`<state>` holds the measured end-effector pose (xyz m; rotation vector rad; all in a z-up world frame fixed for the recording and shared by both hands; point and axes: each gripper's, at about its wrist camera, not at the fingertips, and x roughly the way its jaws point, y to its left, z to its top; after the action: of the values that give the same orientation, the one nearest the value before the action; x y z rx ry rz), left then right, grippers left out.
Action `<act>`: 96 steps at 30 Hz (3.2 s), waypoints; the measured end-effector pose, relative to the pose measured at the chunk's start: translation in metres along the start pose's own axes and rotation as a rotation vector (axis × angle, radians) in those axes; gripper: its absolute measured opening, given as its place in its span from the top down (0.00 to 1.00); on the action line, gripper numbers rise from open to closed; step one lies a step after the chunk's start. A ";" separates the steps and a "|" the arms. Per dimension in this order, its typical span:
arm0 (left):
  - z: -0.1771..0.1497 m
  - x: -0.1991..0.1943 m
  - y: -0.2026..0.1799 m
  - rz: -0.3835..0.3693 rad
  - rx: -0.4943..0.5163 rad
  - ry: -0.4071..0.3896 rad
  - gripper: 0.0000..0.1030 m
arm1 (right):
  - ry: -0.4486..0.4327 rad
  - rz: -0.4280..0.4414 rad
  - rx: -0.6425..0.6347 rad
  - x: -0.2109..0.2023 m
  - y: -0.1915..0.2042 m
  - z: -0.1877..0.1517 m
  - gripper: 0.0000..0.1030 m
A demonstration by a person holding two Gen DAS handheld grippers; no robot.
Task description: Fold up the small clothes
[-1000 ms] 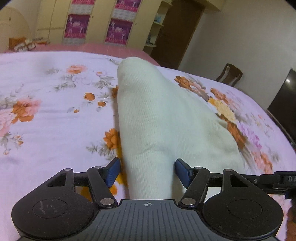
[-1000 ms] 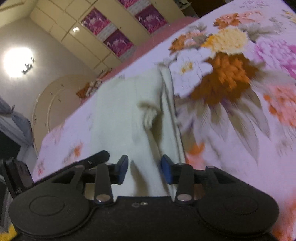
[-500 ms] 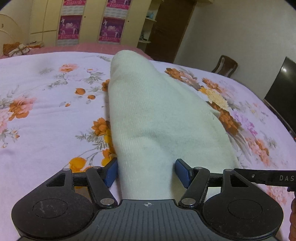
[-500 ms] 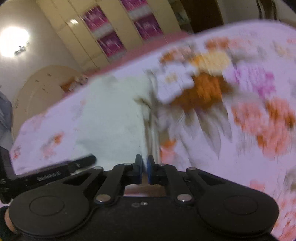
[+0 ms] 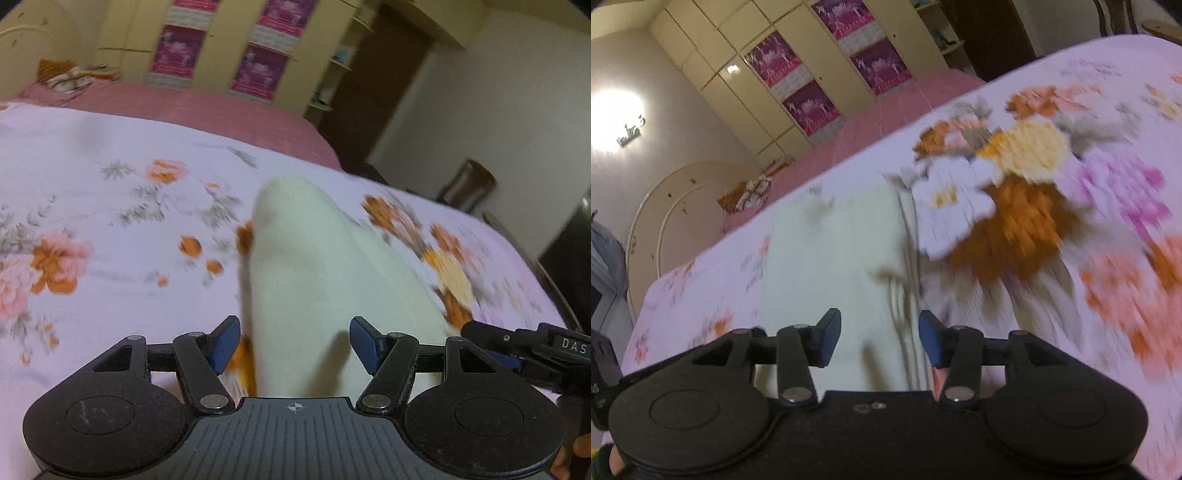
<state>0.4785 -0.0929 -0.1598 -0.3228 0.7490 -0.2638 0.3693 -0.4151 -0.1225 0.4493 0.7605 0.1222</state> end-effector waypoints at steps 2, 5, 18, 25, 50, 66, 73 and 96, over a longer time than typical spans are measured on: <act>0.010 0.013 0.008 0.016 -0.044 0.000 0.36 | -0.008 0.004 0.012 0.022 -0.001 0.016 0.39; 0.021 0.031 0.017 0.028 -0.097 -0.001 0.36 | -0.015 -0.024 0.007 0.052 -0.004 0.038 0.38; 0.039 0.088 0.023 0.136 -0.103 0.003 0.32 | -0.004 -0.141 -0.126 0.117 -0.006 0.051 0.91; 0.047 0.063 0.003 0.114 -0.016 -0.080 0.32 | -0.047 -0.094 -0.091 0.098 -0.005 0.066 0.75; 0.021 0.042 0.000 0.121 0.017 -0.071 0.32 | -0.058 -0.074 -0.291 0.092 0.043 0.045 0.75; -0.008 0.010 0.003 0.146 0.068 -0.024 0.16 | -0.065 -0.129 -0.371 0.042 0.052 0.000 0.74; -0.028 0.014 0.005 0.163 0.087 0.017 0.15 | 0.000 -0.186 -0.457 0.045 0.044 -0.039 0.77; -0.058 -0.006 -0.006 0.169 0.194 0.066 0.15 | 0.059 -0.248 -0.392 0.014 0.050 -0.082 0.74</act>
<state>0.4330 -0.1075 -0.1931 -0.0663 0.8046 -0.1857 0.3254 -0.3373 -0.1620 -0.0220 0.8219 0.0504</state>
